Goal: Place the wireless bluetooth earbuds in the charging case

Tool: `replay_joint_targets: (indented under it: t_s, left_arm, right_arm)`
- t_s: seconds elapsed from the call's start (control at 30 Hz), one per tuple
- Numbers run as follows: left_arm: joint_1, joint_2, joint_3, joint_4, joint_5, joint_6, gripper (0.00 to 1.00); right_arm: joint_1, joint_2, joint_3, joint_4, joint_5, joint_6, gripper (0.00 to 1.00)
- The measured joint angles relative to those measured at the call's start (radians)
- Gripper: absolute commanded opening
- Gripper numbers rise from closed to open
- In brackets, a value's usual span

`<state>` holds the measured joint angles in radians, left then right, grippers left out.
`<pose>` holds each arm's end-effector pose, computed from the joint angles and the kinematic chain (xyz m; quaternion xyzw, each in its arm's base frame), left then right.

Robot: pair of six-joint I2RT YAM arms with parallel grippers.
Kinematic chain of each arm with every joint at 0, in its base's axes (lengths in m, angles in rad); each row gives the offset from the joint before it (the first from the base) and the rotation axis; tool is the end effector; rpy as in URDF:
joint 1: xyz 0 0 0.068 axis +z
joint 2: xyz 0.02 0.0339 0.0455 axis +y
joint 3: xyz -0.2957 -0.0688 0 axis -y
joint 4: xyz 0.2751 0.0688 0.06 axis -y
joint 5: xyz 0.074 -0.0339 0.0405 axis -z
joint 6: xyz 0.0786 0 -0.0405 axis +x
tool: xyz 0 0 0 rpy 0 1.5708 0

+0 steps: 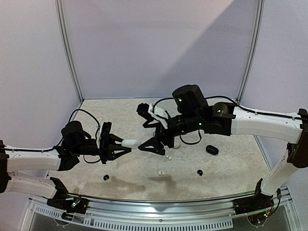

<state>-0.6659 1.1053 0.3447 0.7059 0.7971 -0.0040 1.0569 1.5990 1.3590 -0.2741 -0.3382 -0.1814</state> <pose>0.1671 -0.2028 0.2245 0.4698 0.5463 -0.4744 0.5058 0.1930 0.3950 0.3291 -0.5632 0.6441 0.3423 0.3884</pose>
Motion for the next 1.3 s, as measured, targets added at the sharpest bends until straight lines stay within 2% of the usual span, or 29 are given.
replay_joint_targets:
  t_s: [0.13,0.3,0.53,0.93,1.3]
  left_arm:
    - [0.000,0.000,0.000,0.000,0.000,0.000,0.00]
    - [0.002,-0.003,0.000,-0.003,0.004,0.019,0.00]
    - [0.009,-0.007,0.000,-0.004,0.001,0.064,0.00]
    - [0.012,-0.014,0.011,-0.032,0.000,0.173,0.00]
    - [0.016,-0.014,0.014,-0.039,-0.004,0.178,0.00]
  right_arm:
    - [0.029,0.064,0.097,0.005,0.014,-0.069,0.99]
    - [0.029,0.142,0.127,-0.008,0.081,-0.104,0.95]
    - [0.034,0.169,0.170,-0.061,0.122,-0.124,0.91]
    - [0.018,0.175,0.191,-0.095,0.074,-0.074,0.88]
    - [0.005,0.175,0.191,-0.095,0.048,-0.027,0.86]
